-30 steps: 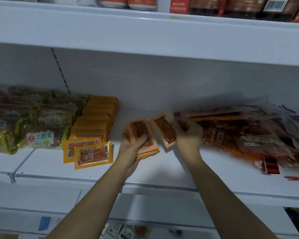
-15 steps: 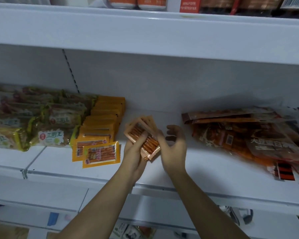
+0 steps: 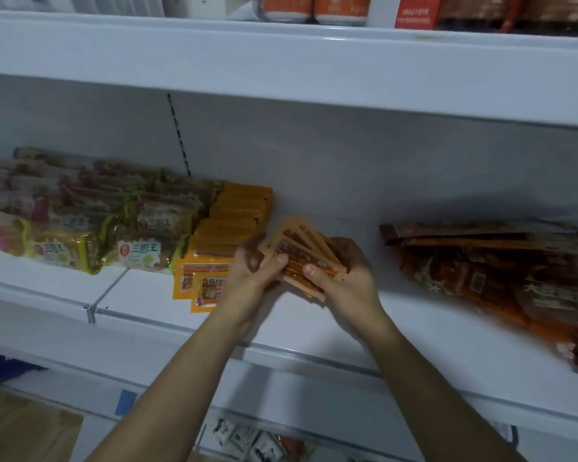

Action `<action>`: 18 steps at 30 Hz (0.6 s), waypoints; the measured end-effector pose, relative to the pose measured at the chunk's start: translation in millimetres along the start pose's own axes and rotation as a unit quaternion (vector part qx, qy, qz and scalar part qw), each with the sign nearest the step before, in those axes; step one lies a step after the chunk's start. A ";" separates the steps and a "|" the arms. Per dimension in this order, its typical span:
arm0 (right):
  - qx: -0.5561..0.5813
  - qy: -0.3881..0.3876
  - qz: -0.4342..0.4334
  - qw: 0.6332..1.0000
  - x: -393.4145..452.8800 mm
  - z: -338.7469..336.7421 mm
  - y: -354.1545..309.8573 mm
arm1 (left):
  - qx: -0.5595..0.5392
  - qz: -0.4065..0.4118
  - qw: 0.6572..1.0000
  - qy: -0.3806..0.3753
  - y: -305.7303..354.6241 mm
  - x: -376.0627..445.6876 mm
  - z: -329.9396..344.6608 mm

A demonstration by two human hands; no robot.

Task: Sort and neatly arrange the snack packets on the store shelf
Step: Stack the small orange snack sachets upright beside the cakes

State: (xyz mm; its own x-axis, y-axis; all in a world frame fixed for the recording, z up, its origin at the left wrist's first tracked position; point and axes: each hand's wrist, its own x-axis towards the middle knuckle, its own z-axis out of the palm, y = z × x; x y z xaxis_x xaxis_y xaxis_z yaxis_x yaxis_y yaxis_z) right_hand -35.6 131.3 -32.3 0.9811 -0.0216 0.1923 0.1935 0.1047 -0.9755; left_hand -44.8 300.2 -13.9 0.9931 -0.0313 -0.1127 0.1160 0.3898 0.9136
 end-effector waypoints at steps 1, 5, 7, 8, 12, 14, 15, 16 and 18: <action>-0.040 -0.007 -0.029 0.999 2.5 -5.1 -1.2 | 0.014 -0.029 0.999 -0.008 6.3 1.9 -7.2; -0.282 -0.078 -0.201 0.935 5.7 -26.8 -15.7 | -0.030 -0.228 0.967 -0.112 21.0 13.2 -25.5; -0.399 -0.114 -0.356 0.837 6.0 -33.1 -17.5 | -0.033 -0.271 0.951 -0.146 28.0 15.2 -18.8; -0.424 -0.130 -0.410 0.797 5.5 -35.2 -16.3 | -0.021 -0.276 0.950 -0.144 30.2 16.1 -13.4; -0.462 -0.156 -0.448 0.749 4.9 -39.7 -6.4 | 0.037 -0.257 0.962 -0.089 27.5 15.4 10.4; -0.465 -0.156 -0.425 0.761 5.2 -41.7 -6.9 | 0.059 -0.219 0.973 -0.050 16.6 16.2 16.5; -0.464 -0.159 -0.402 0.773 3.8 -42.1 -8.5 | 0.060 -0.188 0.980 -0.030 11.5 17.6 17.7; -0.454 -0.162 -0.367 0.796 1.7 -42.1 -10.4 | 0.060 -0.149 0.987 -0.013 8.2 18.9 17.3; -0.375 -0.144 -0.258 0.878 -3.3 -40.8 -14.0 | 0.076 -0.059 0.995 0.015 6.7 20.9 13.7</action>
State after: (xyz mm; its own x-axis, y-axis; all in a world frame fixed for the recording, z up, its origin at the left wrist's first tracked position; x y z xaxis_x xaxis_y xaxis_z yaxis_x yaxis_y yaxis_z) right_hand -41.6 89.4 -23.6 0.7430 0.3896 0.5442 0.6638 -0.5328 -0.5249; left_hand -23.1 289.6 -4.8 0.9718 -0.0401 -0.2324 0.2352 0.2405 0.9417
